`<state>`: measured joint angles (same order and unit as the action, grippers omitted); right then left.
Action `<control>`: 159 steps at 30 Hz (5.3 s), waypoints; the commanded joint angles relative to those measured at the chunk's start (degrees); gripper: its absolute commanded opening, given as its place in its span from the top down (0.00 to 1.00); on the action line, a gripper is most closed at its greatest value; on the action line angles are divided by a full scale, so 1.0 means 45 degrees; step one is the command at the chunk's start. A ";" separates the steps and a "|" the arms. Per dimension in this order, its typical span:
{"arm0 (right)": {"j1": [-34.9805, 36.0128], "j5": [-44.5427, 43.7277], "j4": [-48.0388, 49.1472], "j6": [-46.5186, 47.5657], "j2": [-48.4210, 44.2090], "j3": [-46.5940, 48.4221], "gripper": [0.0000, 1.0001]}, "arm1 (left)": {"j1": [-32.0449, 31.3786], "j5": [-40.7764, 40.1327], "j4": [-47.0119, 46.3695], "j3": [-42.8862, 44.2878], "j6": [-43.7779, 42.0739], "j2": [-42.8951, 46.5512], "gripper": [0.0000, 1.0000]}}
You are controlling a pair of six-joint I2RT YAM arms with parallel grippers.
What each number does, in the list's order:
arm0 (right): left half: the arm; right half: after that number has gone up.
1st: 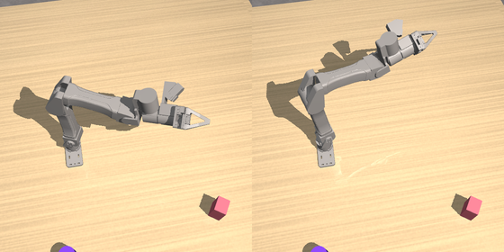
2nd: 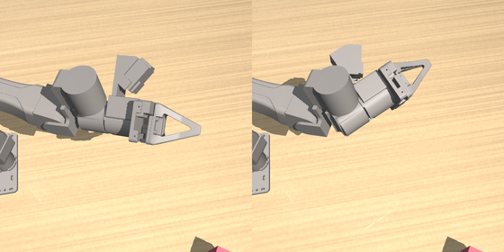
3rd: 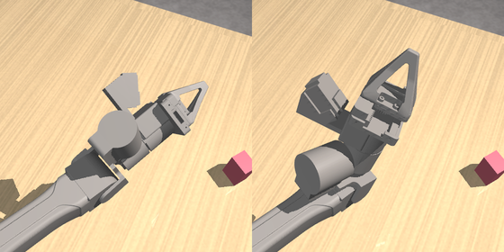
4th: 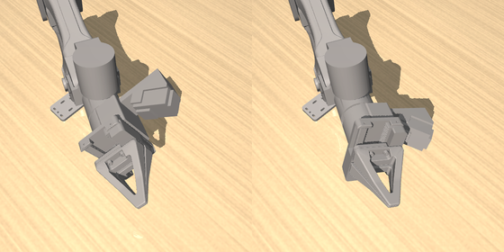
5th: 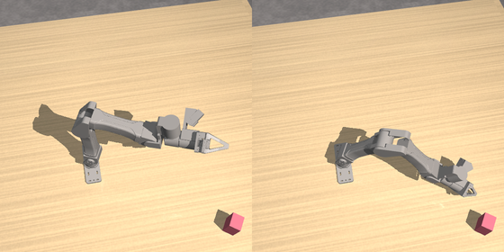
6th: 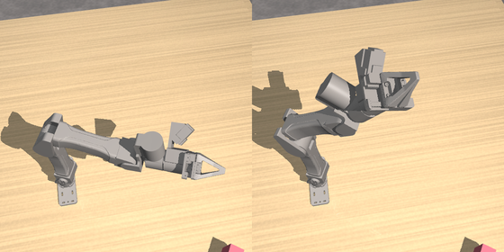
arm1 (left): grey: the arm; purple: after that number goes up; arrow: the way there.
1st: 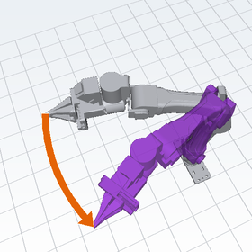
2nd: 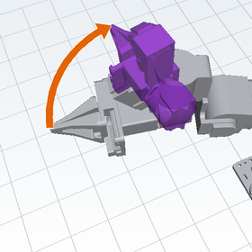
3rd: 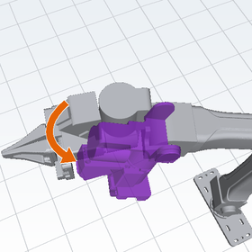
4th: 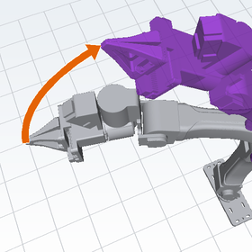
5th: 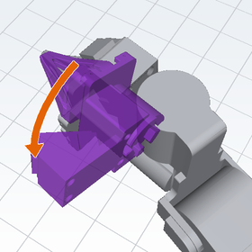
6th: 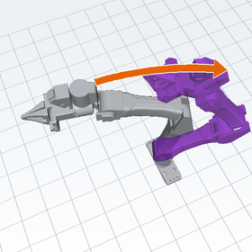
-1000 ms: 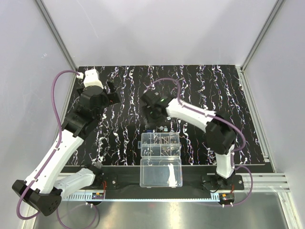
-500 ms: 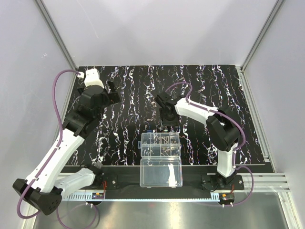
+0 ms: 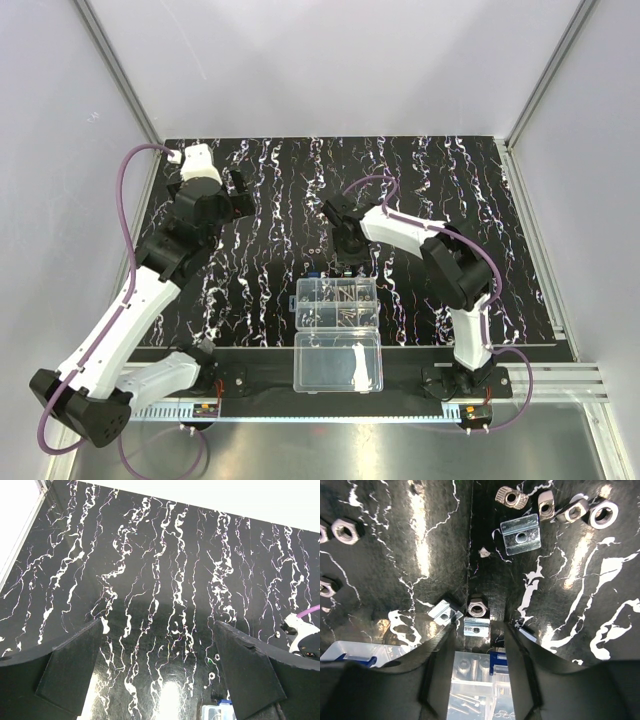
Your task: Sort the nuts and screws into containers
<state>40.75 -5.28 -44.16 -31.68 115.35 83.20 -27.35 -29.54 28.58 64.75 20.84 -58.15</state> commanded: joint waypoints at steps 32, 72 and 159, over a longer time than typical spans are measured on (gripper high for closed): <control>0.0006 0.0021 0.0401 0.0301 -0.0631 0.0728 0.96 | 0.0083 0.0139 -0.0687 -0.0014 0.0076 0.0207 0.01; 0.3659 0.0782 0.1826 0.1064 -0.0966 0.0749 0.93 | 0.0981 0.0588 -0.0901 -0.0073 0.0271 0.1438 0.01; -0.1283 -0.0526 0.3681 0.1728 0.0480 -0.0149 0.57 | 0.1255 0.2248 -0.0374 0.0435 -0.0296 -0.0730 0.01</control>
<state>35.18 -9.87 -29.15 -24.82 116.29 81.12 -21.87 -18.90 27.79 64.49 19.92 -61.41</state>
